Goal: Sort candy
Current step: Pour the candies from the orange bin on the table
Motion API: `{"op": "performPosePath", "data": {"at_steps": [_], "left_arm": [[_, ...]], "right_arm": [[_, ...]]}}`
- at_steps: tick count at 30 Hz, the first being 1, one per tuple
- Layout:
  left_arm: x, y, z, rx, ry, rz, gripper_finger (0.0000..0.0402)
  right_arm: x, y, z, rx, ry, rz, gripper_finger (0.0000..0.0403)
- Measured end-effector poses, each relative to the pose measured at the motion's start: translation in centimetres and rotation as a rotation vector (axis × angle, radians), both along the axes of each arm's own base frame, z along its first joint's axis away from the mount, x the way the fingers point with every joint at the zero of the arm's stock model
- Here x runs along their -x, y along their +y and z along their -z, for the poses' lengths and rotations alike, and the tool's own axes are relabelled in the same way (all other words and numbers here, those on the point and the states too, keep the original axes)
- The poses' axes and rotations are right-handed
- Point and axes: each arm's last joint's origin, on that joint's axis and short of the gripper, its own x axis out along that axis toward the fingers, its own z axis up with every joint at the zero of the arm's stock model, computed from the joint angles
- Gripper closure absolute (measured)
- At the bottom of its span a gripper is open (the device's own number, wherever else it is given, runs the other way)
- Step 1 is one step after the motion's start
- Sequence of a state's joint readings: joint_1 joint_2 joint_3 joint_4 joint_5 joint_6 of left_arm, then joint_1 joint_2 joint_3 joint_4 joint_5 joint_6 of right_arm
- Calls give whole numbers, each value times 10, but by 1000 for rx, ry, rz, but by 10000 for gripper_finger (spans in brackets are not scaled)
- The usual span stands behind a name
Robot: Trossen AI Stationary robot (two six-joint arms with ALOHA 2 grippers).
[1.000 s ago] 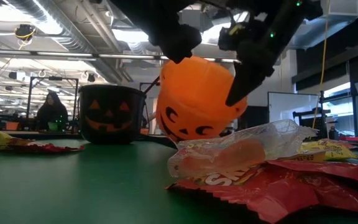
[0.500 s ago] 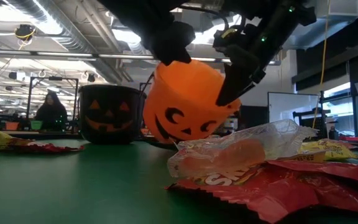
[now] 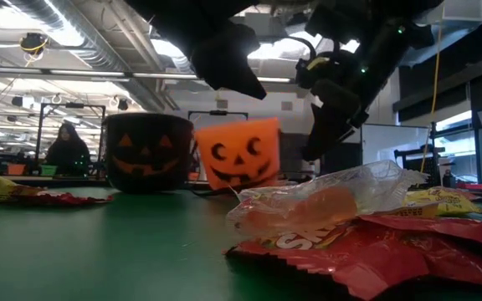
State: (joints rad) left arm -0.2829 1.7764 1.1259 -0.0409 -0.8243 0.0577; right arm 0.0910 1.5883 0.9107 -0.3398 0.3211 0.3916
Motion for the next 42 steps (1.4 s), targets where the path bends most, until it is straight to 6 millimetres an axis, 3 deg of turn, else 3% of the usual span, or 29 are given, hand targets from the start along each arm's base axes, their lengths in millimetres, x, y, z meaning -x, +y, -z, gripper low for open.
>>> {"op": "performPosePath", "data": {"at_steps": [5, 12, 15, 20, 23, 27, 31, 34, 42], "left_arm": [[4, 1, -8, -40, -22, -49, 401], [14, 15, -37, -35, -88, -100, 399], [16, 34, -48, 5, -93, -103, 376], [18, 78, -50, 104, -46, -110, 299], [25, 101, -56, 123, -34, -163, 252], [41, 123, -77, 147, -86, -210, 209], [60, 143, -102, 185, -174, -216, 192], [71, 164, -111, 224, -208, -226, 190], [90, 237, -93, 444, -211, -288, 190]], "right_arm": [[0, 0, 0, 0, 1, -1, 226], [0, 0, 0, 4, -3, -1, 226], [0, 0, 0, -3, -2, -8, 226], [2, 2, -9, -47, -33, -41, 226], [7, 5, -23, -56, -80, -59, 226], [18, 14, -47, -21, -168, -82, 226], [31, 20, -69, 5, -256, -85, 226], [39, 23, -82, 24, -309, -78, 226], [51, 24, -97, 29, -371, -79, 226]]}}
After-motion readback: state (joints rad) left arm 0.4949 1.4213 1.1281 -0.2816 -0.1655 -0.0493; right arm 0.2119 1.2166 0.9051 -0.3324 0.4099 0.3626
